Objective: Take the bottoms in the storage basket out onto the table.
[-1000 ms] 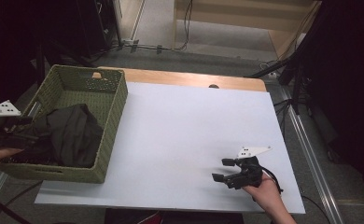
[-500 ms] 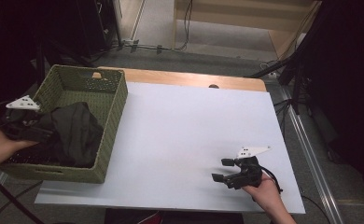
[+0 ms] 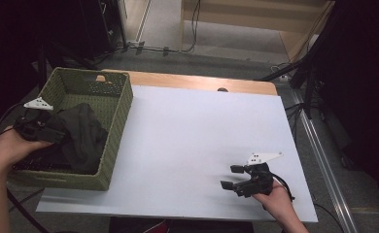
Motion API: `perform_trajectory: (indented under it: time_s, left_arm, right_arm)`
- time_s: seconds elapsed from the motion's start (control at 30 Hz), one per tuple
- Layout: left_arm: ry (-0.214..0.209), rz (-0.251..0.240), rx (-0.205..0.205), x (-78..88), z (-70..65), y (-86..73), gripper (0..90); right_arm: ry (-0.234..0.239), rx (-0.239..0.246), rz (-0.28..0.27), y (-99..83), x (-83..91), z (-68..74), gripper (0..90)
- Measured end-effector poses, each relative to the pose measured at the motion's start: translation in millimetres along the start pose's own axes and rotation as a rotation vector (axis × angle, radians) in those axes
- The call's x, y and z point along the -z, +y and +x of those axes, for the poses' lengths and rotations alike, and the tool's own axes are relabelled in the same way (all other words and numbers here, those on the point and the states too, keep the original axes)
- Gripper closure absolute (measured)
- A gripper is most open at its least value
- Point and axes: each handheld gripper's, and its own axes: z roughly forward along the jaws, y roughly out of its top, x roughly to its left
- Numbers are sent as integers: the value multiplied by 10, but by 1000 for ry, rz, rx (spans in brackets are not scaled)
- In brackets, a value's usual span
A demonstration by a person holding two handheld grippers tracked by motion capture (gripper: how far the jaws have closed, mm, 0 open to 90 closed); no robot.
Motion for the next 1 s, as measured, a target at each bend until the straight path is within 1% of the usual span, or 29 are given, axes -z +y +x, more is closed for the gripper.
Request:
perform_trajectory:
  time_s: [0.1, 0.17, 0.23, 0.27, 0.3, 0.33, 0.37, 0.43, 0.5, 0.63, 0.7, 0.73, 0.77, 0.83, 0.9, 1.0]
  left_arm:
    - [37, -24, 13, -60, -29, -50, 0]
    - [54, -24, 35, -91, -47, -53, 9]
    - [70, -31, 60, -96, -58, -46, 57]
    - [74, -31, 74, -103, -56, -45, 109]
    - [85, -35, 89, -112, -59, -50, 109]
    - [94, -37, 95, -121, -64, -55, 151]
    - [100, -36, 89, -130, -71, -59, 171]
    - [109, -21, 64, -140, -83, -62, 234]
    - [118, -2, 69, -145, -86, -53, 315]
    - [114, 27, 124, -125, -93, -15, 485]
    - [111, 52, 139, -102, -100, 22, 558]
    - [117, 61, 142, -98, -116, 45, 591]
    - [125, 68, 137, -92, -135, 68, 591]
    - [132, 70, 150, -71, -152, 100, 605]
    - [127, 49, 159, -37, -152, 105, 614]
    - [101, 7, 203, 49, -114, 89, 622]
  right_arm:
    - [0, -1, 1, 1, -1, 2, 169]
    - [-1, 0, 0, 1, 0, 0, 169]
    - [-2, -2, 0, 1, 4, 0, 169]
    - [-3, -2, -1, 0, 5, -1, 169]
    - [-3, -2, -1, 0, 5, -1, 169]
    - [-4, -2, -1, 0, 4, -1, 169]
    - [-3, -3, 0, 1, 3, -1, 168]
    - [-3, -2, 0, 1, 2, -2, 169]
    - [-1, 0, 0, 1, 0, -1, 169]
    - [-3, 1, 1, 2, 0, 0, 168]
    - [-3, 1, 1, 1, 1, 0, 169]
    - [-4, 1, 0, 2, 1, 0, 169]
    - [-4, 1, 0, 2, 1, 0, 169]
    - [-5, -3, -1, 3, 2, -2, 169]
    - [-3, -2, -3, 5, 3, -7, 169]
    - [-3, -3, -5, 9, 1, -9, 169]
